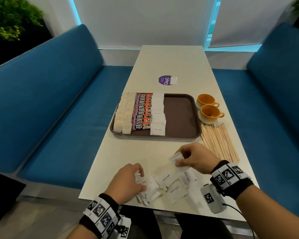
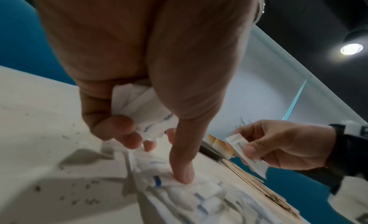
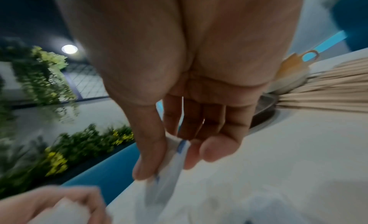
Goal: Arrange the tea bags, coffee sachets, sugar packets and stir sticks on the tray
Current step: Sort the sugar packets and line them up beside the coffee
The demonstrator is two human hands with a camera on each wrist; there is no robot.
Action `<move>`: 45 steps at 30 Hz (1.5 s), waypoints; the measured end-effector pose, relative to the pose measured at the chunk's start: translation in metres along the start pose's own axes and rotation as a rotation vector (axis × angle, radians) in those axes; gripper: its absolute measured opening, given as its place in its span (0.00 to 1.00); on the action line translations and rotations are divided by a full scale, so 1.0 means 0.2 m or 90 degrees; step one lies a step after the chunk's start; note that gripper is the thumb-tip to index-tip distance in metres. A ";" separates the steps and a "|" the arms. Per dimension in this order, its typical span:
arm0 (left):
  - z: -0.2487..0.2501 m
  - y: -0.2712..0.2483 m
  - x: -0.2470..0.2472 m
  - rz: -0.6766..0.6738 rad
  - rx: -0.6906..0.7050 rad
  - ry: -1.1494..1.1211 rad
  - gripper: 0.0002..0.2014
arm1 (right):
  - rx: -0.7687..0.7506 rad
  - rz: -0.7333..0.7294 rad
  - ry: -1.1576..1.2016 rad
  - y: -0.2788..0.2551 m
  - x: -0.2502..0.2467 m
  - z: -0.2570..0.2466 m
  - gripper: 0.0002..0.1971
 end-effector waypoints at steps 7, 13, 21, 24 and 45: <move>0.03 0.02 0.00 0.017 -0.008 0.020 0.19 | -0.048 -0.147 -0.146 0.01 0.26 -0.10 0.31; 0.01 0.07 -0.01 0.032 -0.029 -0.018 0.21 | -0.066 -0.153 -0.283 0.00 0.29 -0.12 0.25; -0.02 0.11 -0.01 0.066 -0.018 -0.027 0.22 | -0.062 -0.153 -0.246 0.02 0.31 -0.11 0.17; -0.01 0.12 -0.02 0.052 -0.020 -0.055 0.24 | -0.039 -0.164 -0.214 0.03 0.33 -0.09 0.23; 0.03 0.02 -0.08 -0.086 -0.063 -0.853 0.08 | -0.065 0.043 0.370 -0.04 0.06 -0.16 0.13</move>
Point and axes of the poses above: each hand's wrist, its own y-axis towards the middle knuckle, its own x-axis out of the palm, z = x × y, the point moved 4 cm from there along y, towards the middle knuckle, and after that the axes turned 4 degrees about -x, right-handed, at the moved point
